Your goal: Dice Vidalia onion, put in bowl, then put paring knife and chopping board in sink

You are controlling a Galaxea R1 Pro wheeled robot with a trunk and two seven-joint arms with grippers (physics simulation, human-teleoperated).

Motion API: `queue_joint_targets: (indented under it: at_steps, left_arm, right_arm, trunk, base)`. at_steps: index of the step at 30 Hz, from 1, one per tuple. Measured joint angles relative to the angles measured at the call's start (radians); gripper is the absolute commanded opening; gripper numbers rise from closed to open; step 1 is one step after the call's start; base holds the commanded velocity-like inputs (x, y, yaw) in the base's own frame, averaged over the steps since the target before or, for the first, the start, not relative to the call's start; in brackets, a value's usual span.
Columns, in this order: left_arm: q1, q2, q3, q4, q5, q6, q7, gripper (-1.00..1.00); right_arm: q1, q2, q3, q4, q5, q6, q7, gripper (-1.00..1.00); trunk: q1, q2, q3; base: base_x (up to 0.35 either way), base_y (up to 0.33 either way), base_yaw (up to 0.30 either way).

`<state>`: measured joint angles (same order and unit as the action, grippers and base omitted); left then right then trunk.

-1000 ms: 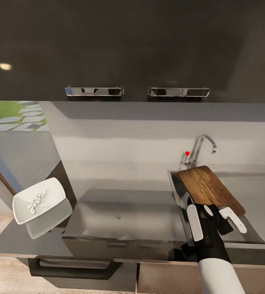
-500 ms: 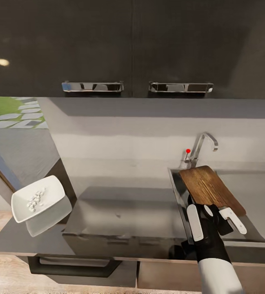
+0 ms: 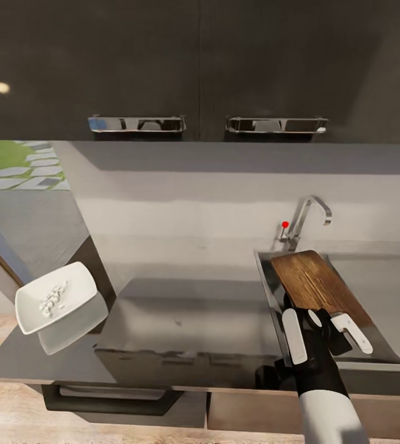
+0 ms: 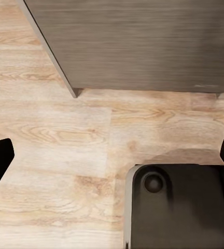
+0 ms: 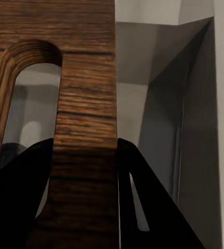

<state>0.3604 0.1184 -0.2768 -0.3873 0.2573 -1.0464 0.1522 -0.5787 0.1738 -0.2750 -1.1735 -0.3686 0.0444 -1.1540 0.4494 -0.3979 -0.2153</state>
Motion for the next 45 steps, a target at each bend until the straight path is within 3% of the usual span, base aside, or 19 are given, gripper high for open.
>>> queue_joint_targets:
  at_steps: [13, 19, 28, 45]
  left_arm:
    - [0.000, 0.000, 0.000, 0.000, 0.000, 0.000, 0.000, 1.00]
    - [0.000, 0.000, 0.000, -0.001, 0.000, 0.000, 0.000, 1.00]
    - [0.000, 0.000, 0.000, 0.000, 0.000, 0.000, 0.000, 1.00]
    - [0.000, 0.000, 0.000, 0.000, 0.000, 0.000, 0.000, 1.00]
  right_arm:
    - [0.000, 0.000, -0.006, 0.017, -0.003, 0.000, 0.000, -1.00]
    - [0.000, 0.000, -0.068, 0.041, -0.002, 0.000, 0.001, -1.00]
    - [0.000, 0.000, -0.107, 0.043, -0.001, 0.001, 0.002, -1.00]
    - [0.000, 0.000, -0.115, 0.043, -0.004, 0.006, 0.006, -1.00]
  trunk:
    - [0.000, 0.000, -0.021]
    - [0.000, 0.000, -0.030]
    - [0.000, 0.000, -0.045]
    - [0.000, 0.000, -0.072]
  base:
    - [0.131, 0.000, 0.000]
    - [0.007, 0.000, 0.000]
    - [0.000, 0.000, 0.000]
    - [0.018, -0.025, 0.000]
